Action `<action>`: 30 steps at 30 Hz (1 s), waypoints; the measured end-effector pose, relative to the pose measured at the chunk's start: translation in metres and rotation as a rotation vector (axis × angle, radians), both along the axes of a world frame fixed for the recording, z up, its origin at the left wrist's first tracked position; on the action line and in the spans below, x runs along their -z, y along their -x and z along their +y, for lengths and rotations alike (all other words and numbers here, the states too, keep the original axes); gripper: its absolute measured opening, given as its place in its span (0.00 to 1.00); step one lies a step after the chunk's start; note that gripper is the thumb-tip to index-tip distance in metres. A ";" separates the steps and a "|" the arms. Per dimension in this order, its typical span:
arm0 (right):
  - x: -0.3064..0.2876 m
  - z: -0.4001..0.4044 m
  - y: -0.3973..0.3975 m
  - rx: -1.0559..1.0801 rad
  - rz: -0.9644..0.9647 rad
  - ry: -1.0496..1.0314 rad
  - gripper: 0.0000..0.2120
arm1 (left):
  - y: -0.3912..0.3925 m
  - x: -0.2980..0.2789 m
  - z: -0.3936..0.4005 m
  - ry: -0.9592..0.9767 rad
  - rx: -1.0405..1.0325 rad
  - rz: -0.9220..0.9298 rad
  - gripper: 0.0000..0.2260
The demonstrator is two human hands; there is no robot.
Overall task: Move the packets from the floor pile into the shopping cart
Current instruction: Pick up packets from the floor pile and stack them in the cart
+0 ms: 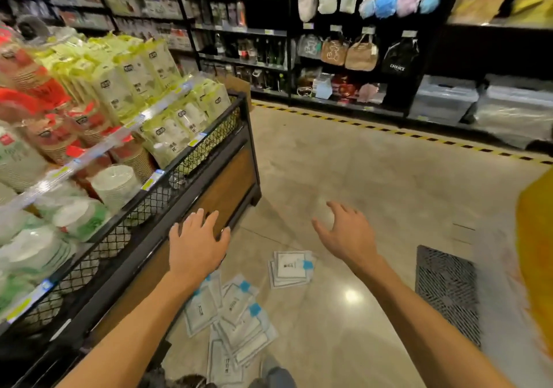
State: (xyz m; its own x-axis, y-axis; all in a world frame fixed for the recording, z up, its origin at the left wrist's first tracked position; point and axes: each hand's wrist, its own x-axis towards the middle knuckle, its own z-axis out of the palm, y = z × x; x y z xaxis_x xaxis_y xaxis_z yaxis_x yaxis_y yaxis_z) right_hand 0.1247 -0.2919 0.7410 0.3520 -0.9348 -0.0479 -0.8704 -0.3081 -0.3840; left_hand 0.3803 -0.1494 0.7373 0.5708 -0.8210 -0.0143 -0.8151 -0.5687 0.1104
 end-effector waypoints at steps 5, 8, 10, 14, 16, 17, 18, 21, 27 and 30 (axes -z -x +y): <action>0.018 -0.059 -0.014 0.055 0.072 0.031 0.29 | -0.025 0.033 -0.083 -0.042 0.110 -0.021 0.26; 0.035 -0.094 -0.021 0.071 0.147 0.032 0.28 | -0.043 0.053 -0.128 -0.085 0.171 -0.053 0.26; 0.049 -0.116 -0.022 0.071 0.190 0.010 0.27 | -0.052 0.067 -0.152 -0.128 0.180 -0.044 0.26; 0.087 -0.167 -0.023 0.033 0.262 -0.014 0.26 | -0.065 0.101 -0.199 -0.178 0.186 -0.021 0.26; 0.111 -0.197 -0.025 -0.006 0.309 -0.027 0.27 | -0.070 0.122 -0.221 -0.217 0.165 -0.018 0.26; 0.125 -0.212 -0.027 -0.026 0.333 -0.029 0.27 | -0.072 0.135 -0.232 -0.240 0.149 -0.018 0.27; 0.139 -0.228 -0.028 -0.044 0.358 -0.035 0.28 | -0.073 0.150 -0.241 -0.261 0.132 -0.014 0.27; 0.188 -0.270 -0.033 -0.112 0.427 -0.085 0.30 | -0.070 0.197 -0.265 -0.316 0.085 0.009 0.26; 0.311 -0.329 -0.047 -0.191 0.523 -0.213 0.30 | -0.068 0.331 -0.302 -0.429 0.028 0.103 0.27; 0.391 -0.335 -0.055 -0.255 0.585 -0.285 0.32 | -0.068 0.415 -0.310 -0.438 0.061 0.149 0.28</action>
State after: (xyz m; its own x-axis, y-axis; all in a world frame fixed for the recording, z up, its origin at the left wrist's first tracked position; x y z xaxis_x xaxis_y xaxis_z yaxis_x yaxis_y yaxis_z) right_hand 0.1795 -0.6270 0.3497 0.4001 -0.7491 -0.5280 -0.8728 -0.4871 0.0297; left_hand 0.4488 -0.4597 0.3221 0.4868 -0.7514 -0.4454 -0.8423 -0.5389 -0.0115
